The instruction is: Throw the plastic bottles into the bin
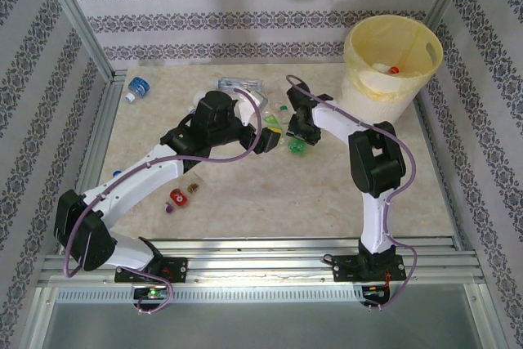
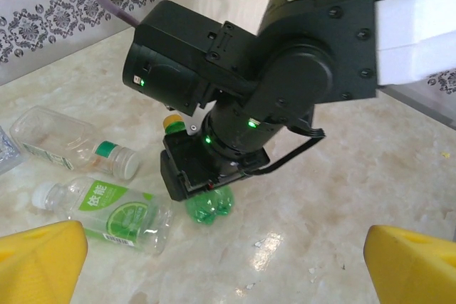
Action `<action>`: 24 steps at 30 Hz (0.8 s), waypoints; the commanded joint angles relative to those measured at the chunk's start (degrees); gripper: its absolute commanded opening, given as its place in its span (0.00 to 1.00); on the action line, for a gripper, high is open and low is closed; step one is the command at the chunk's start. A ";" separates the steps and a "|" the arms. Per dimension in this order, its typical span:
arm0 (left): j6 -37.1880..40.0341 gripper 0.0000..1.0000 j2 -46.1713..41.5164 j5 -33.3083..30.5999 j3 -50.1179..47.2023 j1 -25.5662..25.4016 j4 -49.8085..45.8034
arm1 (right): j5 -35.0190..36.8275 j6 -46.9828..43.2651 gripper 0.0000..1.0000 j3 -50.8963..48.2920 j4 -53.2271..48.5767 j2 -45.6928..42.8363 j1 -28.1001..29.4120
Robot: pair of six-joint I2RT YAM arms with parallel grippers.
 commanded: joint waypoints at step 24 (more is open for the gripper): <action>-2.97 1.00 1.17 2.06 -0.18 1.32 6.03 | 7.44 -9.43 0.29 -6.77 -3.99 -28.30 6.63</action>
